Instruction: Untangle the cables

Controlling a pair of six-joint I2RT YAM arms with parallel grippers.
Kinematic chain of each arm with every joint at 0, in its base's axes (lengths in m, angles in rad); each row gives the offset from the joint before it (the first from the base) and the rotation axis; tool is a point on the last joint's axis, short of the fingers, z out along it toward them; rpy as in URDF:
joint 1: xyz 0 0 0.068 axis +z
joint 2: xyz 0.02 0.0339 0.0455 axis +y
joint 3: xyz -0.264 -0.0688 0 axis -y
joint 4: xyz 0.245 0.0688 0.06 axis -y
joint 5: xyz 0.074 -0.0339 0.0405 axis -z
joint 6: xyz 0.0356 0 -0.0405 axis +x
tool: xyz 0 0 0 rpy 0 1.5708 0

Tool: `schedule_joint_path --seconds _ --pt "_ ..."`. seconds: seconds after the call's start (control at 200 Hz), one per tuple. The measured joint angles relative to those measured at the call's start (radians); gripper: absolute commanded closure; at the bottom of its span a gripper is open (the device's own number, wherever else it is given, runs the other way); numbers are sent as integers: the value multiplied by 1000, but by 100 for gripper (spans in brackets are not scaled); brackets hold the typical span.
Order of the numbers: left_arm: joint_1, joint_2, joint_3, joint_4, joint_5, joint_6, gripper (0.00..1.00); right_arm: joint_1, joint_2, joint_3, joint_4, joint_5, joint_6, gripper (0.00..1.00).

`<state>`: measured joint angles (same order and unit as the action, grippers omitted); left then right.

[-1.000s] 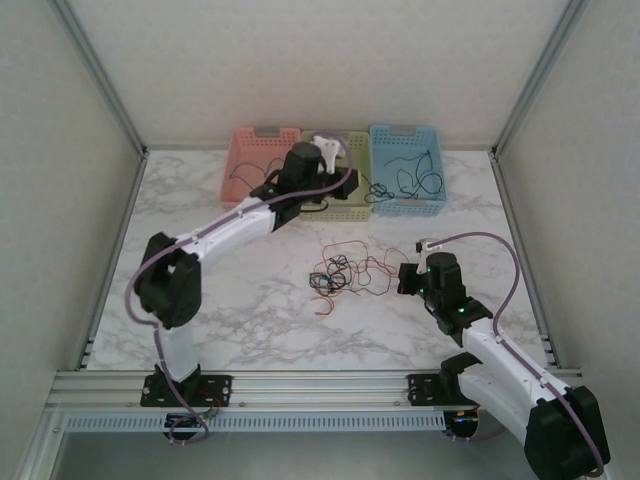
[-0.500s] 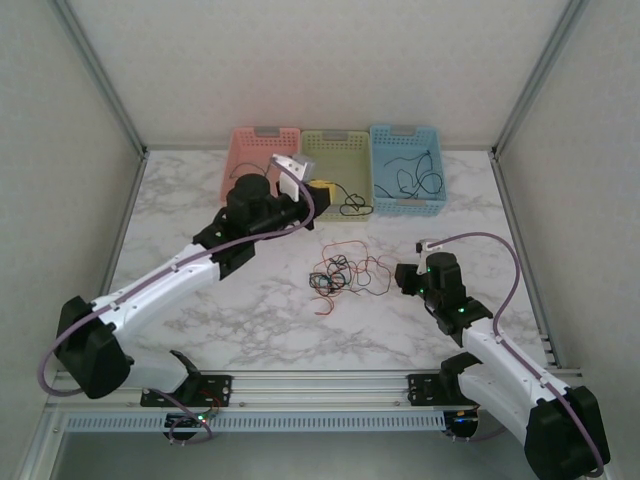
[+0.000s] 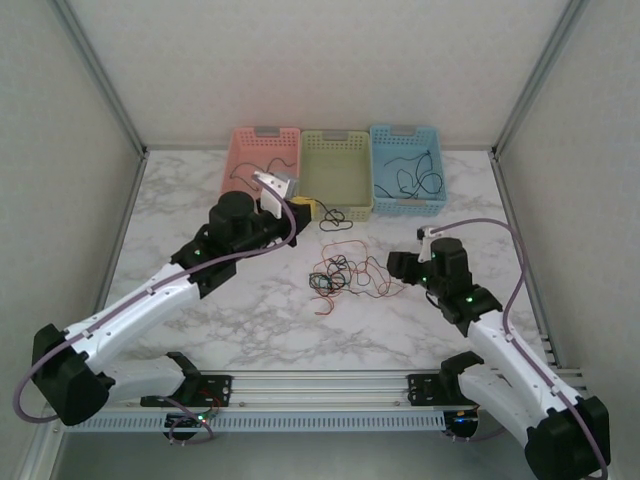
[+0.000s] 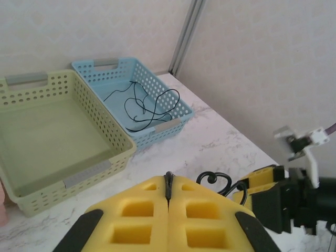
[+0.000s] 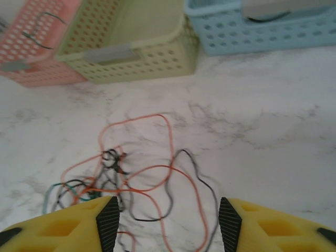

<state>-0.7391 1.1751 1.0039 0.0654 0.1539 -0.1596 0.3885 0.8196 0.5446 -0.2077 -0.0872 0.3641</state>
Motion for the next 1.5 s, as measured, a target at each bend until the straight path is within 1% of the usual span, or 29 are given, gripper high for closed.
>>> schedule_joint_path --seconds 0.16,0.3,0.38,0.46,0.606,0.796,0.946,1.011,1.086,1.206,1.502 --pt "0 -51 0 -51 8 49 100 0 -69 120 -58 -158 -11 52" --pt "0 -114 -13 -68 22 90 100 3 -97 245 -90 -287 -11 57" --pt "0 -149 -26 -70 31 109 100 12 -93 305 -99 -360 -10 60" --pt "0 -165 -28 -70 45 125 100 36 -74 355 -104 -423 -12 60" --pt "0 -170 -37 -69 69 147 100 97 -7 431 -130 -484 -37 61" --pt "0 -169 -36 -75 74 148 100 167 113 500 -156 -502 -71 59" --pt "0 -154 -29 -89 92 126 100 201 161 509 -155 -502 -76 58" --pt "0 -130 2 -124 96 108 100 206 180 520 -157 -500 -75 58" --pt "0 -93 51 -161 101 83 100 206 201 541 -156 -496 -71 53" --pt "0 -62 92 -192 117 37 100 206 212 561 -157 -471 -58 50" --pt "0 -30 123 -222 192 -110 100 208 229 577 -174 -444 -35 49"
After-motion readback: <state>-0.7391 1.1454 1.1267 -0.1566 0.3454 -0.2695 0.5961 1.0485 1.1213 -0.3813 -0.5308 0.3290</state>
